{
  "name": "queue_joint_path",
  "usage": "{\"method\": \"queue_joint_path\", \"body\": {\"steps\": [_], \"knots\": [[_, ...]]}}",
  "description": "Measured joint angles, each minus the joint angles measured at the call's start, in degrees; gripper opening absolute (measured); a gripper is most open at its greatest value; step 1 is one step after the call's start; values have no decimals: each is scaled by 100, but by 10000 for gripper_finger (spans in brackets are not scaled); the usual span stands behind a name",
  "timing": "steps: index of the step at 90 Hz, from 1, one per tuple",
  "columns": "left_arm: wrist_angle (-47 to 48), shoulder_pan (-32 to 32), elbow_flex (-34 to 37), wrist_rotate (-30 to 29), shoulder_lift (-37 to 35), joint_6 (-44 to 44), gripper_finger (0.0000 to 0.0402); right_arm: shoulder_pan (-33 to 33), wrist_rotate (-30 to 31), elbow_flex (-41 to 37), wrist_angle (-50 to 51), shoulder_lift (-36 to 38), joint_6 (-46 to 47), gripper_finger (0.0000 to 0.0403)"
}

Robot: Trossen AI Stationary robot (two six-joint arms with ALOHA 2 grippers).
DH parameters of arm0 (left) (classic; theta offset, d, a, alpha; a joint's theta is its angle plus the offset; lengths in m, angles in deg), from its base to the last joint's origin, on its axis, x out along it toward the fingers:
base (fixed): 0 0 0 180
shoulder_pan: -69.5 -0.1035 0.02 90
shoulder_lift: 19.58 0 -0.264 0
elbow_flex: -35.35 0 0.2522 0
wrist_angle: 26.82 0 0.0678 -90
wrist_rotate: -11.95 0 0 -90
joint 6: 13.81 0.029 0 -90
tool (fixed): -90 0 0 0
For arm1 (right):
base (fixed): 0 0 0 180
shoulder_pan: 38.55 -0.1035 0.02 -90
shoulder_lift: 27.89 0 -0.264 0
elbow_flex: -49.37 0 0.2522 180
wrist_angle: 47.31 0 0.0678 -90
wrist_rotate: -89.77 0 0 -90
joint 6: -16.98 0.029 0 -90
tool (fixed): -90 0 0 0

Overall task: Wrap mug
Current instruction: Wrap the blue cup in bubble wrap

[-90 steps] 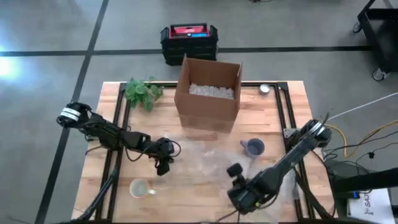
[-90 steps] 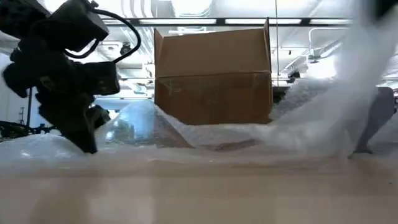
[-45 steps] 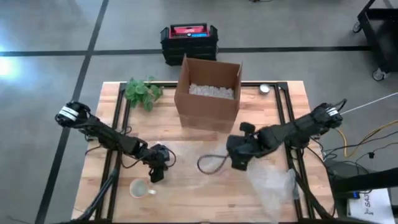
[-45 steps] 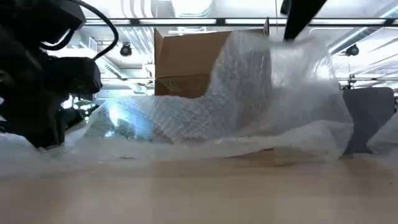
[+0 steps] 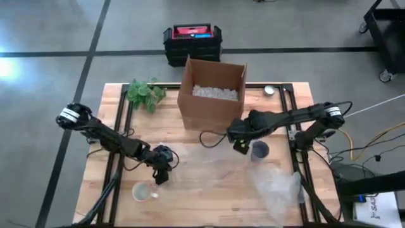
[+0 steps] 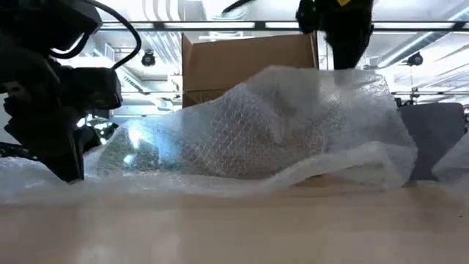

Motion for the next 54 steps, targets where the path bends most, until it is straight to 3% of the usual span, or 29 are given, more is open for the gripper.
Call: {"method": "queue_joint_path", "body": {"steps": [24, 48, 54], "knots": [[9, 0, -174, -44, -100, 123, 20, -184, -34, 706, 98, 597, 21, 264], [-21, 0, -500, -214, -264, 507, 20, -436, 239, 724, 134, 1160, 45, 277], [48, 0, -473, -322, -264, 546, 20, -499, 63, 719, 96, 1218, -16, 274]]}}
